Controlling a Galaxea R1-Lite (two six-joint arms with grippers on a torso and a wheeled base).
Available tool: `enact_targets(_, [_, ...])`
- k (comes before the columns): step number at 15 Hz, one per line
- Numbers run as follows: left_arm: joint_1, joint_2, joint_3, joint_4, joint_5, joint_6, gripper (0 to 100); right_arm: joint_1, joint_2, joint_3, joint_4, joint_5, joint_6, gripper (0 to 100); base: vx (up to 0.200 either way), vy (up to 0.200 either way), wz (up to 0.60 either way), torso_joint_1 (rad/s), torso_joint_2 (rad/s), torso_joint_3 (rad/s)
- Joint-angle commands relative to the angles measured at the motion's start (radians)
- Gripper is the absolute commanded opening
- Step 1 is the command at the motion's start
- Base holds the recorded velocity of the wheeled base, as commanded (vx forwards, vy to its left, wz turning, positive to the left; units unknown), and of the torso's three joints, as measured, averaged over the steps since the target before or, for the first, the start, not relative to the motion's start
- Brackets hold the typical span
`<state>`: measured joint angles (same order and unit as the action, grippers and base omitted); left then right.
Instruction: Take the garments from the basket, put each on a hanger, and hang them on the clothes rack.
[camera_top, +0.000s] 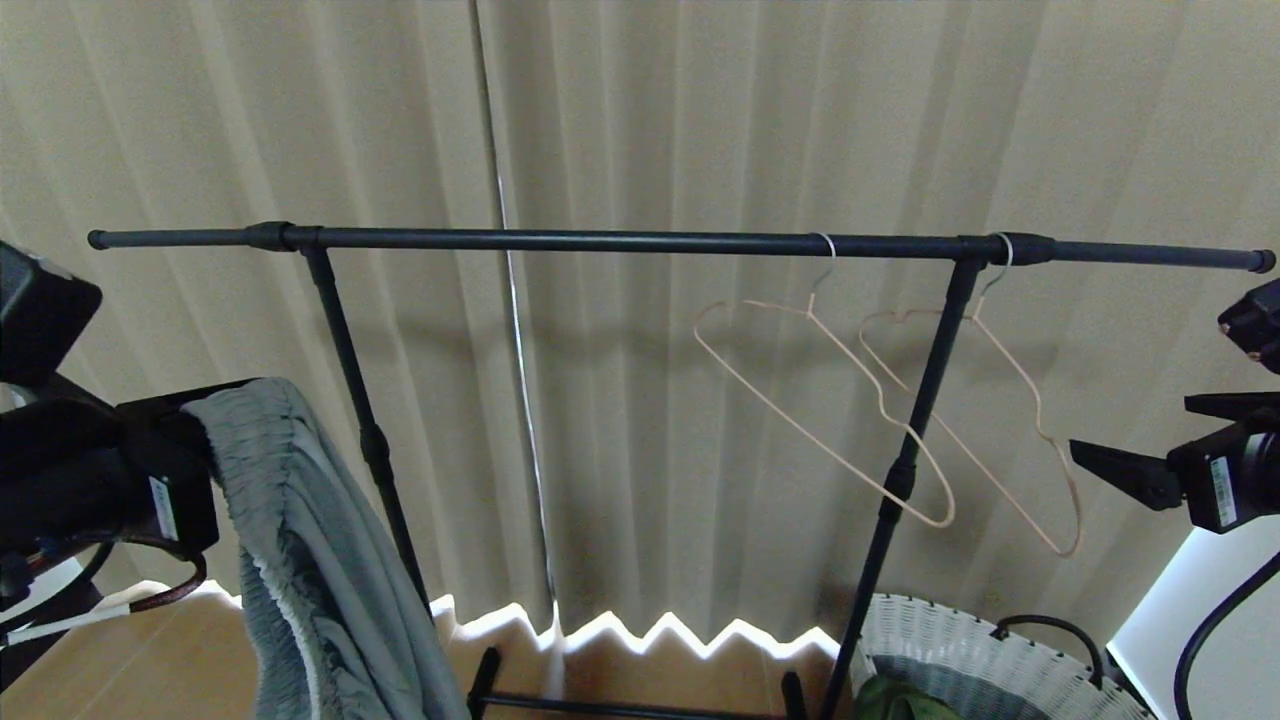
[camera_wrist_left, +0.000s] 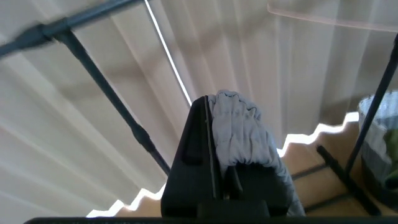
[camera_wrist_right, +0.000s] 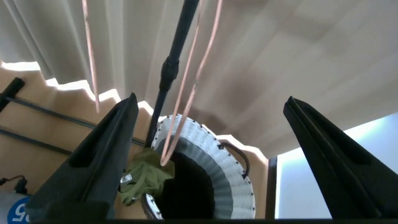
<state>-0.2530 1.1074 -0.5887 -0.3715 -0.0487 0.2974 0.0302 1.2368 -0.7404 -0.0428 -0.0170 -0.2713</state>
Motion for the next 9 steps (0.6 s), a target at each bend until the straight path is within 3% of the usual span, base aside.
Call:
enact_targets(1, [0.001, -0.006, 0.035, -0.021, -0.002, -0.001, 0, 0.0, 0.039, -0.016, -0.002, 0.0, 0.001, 100, 0.0, 0.0, 0.0, 0.0, 0.0, 0.0])
enact_targets(4, [-0.005, -0.008, 0.119, -0.101, -0.014, 0.0, 0, 0.0, 0.078, -0.057, 0.004, -0.008, 0.004, 100, 0.0, 0.0, 0.0, 0.0, 0.0, 0.0])
enact_targets(5, [0.003, 0.0, 0.136, -0.136, -0.08, -0.001, 0, 0.0, 0.112, -0.073, -0.002, -0.049, 0.004, 100, 0.0, 0.0, 0.0, 0.0, 0.0, 0.0])
enact_targets(6, [0.004, 0.003, 0.13, -0.141, -0.118, -0.004, 0, 0.0, 0.138, -0.085, -0.008, -0.07, 0.006, 100, 0.0, 0.0, 0.0, 0.0, 0.0, 0.0])
enact_targets(9, [0.021, -0.001, 0.127, -0.139, -0.125, -0.008, 0, 0.004, 0.211, -0.102, -0.008, -0.073, 0.038, 100, 0.0, 0.0, 0.0, 0.0, 0.0, 0.0])
